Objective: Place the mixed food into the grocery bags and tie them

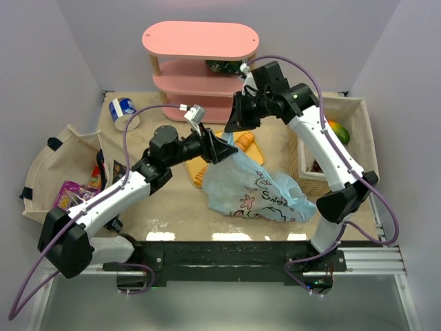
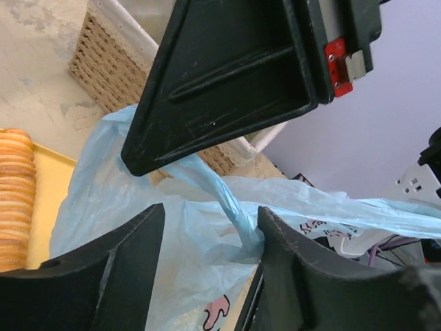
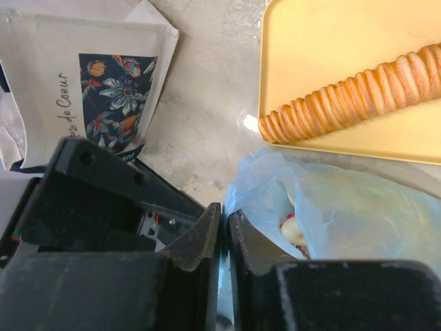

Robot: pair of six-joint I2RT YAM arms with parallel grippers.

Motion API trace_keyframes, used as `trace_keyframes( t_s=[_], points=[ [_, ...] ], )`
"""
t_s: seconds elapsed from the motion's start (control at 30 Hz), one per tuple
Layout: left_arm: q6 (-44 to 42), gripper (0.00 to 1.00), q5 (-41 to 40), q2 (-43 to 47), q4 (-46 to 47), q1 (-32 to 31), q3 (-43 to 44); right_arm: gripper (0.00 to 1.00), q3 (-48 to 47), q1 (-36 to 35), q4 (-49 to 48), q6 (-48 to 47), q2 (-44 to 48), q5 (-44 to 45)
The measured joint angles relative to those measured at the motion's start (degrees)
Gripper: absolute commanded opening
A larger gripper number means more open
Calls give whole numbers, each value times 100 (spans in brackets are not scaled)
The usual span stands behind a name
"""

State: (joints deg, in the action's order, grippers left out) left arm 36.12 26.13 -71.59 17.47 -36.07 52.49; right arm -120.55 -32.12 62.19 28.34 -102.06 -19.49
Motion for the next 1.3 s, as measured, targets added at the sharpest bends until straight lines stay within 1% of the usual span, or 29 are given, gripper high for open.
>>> trace_keyframes(
  t_s=[0.03,0.07,0.13,0.17,0.23,0.27,0.33,0.47,0.57,0.77,0.8,0.87,1.07,1.2,1.23,1.27,1.3],
  points=[
    [-4,35,-15,-24,-4,-9,4,27,-24,33,28,-20,0,-24],
    [-17,25,-28,-37,-2,-22,4,31,-68,68,70,-33,0,-68],
    [-26,16,-46,-44,2,-46,4,43,-186,153,144,-52,0,-131],
    [-37,9,-48,-44,13,-48,4,46,-260,197,179,-81,0,-160],
    [-33,4,-50,-44,50,-50,4,53,-317,256,214,-92,17,-225],
    [-31,2,-48,-44,70,-50,4,55,-310,273,238,-96,46,-260],
    [-26,0,-46,-44,125,-68,4,56,-184,291,214,-74,146,-304],
    [-17,0,-37,-44,195,-83,4,56,623,289,42,66,678,-422],
    [-20,0,-24,-46,221,-96,4,56,981,289,-140,223,885,-514],
    [-20,0,28,-48,223,-125,4,52,1141,289,-662,507,857,-645],
    [-22,0,33,-48,221,-125,4,49,1141,289,-732,538,848,-688],
    [-24,0,33,-48,221,-127,4,47,1141,289,-833,592,848,-721],
    [-35,0,20,-48,214,-153,4,46,1176,289,-876,629,848,-737],
    [-39,0,17,-48,214,-157,4,39,1495,289,-960,654,872,-774],
    [-39,0,20,-48,212,-160,4,35,1550,289,-957,662,872,-776],
    [-44,0,13,-48,210,-160,4,21,1609,289,-955,667,870,-776],
    [-57,0,7,-48,208,-162,4,14,1641,289,-949,671,870,-782]
  ],
)
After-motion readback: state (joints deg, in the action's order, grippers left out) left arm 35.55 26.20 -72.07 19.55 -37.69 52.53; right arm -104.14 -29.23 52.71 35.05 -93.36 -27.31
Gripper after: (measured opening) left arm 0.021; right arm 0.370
